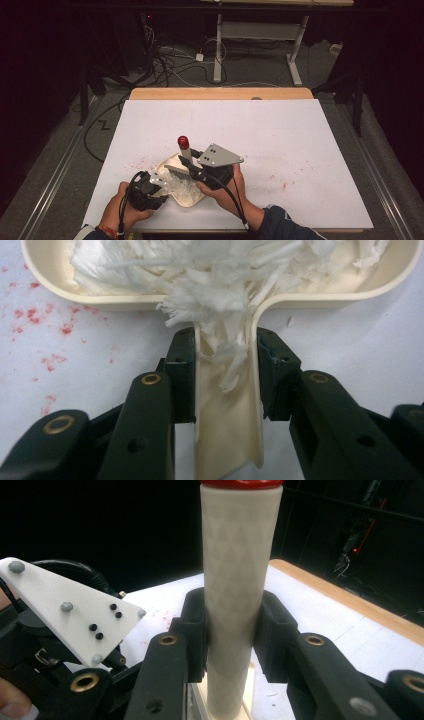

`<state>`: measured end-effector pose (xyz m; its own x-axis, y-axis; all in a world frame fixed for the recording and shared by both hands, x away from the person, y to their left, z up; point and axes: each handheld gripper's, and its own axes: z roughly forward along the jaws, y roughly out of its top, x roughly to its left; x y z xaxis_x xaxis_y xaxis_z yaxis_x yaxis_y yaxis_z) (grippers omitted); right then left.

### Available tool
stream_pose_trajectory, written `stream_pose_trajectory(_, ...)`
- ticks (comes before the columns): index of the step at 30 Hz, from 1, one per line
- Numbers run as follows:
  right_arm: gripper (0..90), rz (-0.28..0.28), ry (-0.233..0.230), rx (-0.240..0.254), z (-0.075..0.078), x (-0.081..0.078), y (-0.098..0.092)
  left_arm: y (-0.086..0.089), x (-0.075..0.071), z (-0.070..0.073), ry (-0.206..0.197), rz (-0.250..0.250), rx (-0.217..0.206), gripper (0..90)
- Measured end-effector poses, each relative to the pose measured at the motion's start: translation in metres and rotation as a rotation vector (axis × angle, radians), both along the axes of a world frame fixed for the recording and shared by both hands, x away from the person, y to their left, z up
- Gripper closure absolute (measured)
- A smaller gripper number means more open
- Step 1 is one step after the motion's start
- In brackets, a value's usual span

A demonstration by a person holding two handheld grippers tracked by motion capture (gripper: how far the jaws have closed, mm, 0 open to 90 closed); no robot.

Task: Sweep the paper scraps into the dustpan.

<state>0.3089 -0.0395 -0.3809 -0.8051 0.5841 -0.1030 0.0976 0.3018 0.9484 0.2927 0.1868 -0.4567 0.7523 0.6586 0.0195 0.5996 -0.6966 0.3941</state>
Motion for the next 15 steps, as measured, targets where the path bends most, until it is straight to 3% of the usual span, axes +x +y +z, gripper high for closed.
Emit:
stream_pose_trajectory(7,70.2,-0.008,-0.018,0.041,0.016,0.008,-0.018,0.0,0.002,0.0,0.004,0.005,-0.002,62.8)
stream_pose_trajectory(15,70.2,-0.019,-0.013,0.034,0.027,0.028,-0.033,0.004,0.003,0.0,0.012,0.018,-0.021,62.8)
